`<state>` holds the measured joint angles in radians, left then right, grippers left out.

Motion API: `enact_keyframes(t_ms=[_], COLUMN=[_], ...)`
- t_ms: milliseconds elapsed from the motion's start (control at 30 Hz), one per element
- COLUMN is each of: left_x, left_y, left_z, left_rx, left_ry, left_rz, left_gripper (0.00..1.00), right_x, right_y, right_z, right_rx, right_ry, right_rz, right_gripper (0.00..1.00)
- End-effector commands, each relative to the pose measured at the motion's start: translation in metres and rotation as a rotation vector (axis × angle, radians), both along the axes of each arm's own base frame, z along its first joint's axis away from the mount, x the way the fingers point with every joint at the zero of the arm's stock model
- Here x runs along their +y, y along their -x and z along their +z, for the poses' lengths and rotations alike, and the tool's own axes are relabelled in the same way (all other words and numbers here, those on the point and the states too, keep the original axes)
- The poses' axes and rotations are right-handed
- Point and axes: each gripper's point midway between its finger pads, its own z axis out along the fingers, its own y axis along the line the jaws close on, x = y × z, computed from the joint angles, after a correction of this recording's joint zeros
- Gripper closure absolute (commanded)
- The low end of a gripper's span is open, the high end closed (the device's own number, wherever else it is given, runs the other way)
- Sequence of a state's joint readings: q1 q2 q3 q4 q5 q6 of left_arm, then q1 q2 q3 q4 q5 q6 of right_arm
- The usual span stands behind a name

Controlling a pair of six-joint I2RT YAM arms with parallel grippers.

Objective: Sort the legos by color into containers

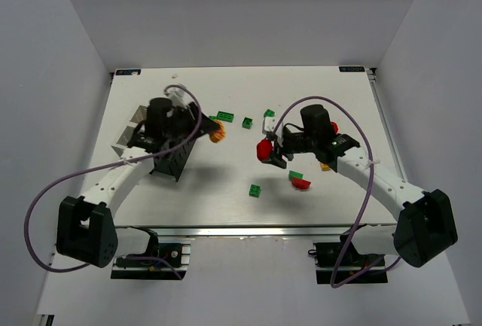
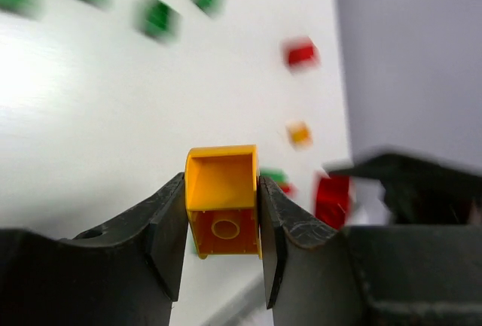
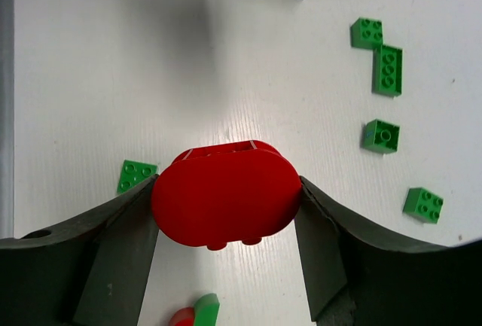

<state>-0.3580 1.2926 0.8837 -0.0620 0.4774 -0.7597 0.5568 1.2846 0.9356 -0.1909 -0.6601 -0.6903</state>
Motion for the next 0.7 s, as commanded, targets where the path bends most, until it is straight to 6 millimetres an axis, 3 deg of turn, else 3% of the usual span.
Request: enact_keyframes(t_ms=[0,33,100,133,400,500,667], left_x=[0.066,0.088,0.116,0.127,0.237,0.262,0.283], left_y=[-0.025,-0.038,-0.047,-0.053,-0.094,-0.106,-0.123], left_z=[0.021,0.031,0.029,0.037,0.049,0.053,0.044], left_rx=[-0.089,-0.114,-0.110,-0.129,-0.156,-0.162,-0.157], left_ry=[-0.180,-0.227,-0.310,-0.329,-0.553,-0.628,-0.737], left_rz=[0.186,0.270,0.350,0.389,0.774,0.863,0.926], left_gripper=[1.00,1.00,1.00,1.00,1.00,1.00,1.00], right_x=[-0.006,-0.007,-0.007,-0.007,-0.007,-0.008,-0.010], right_y=[0.002,0.002,0.003,0.003,0.005,0.007,0.008], right_z=[0.000,-0.002,-0.001,-0.002,-0.001,-0.002,-0.003], right_rx=[-0.006,-0.001,0.001,0.003,0.010,0.011,0.011], right_ry=[0.011,0.013,0.011,0.010,0.006,0.006,0.003], right_rz=[-0.011,-0.012,-0.012,-0.012,-0.016,-0.018,-0.025], right_gripper=[1.00,1.00,1.00,1.00,1.00,1.00,1.00])
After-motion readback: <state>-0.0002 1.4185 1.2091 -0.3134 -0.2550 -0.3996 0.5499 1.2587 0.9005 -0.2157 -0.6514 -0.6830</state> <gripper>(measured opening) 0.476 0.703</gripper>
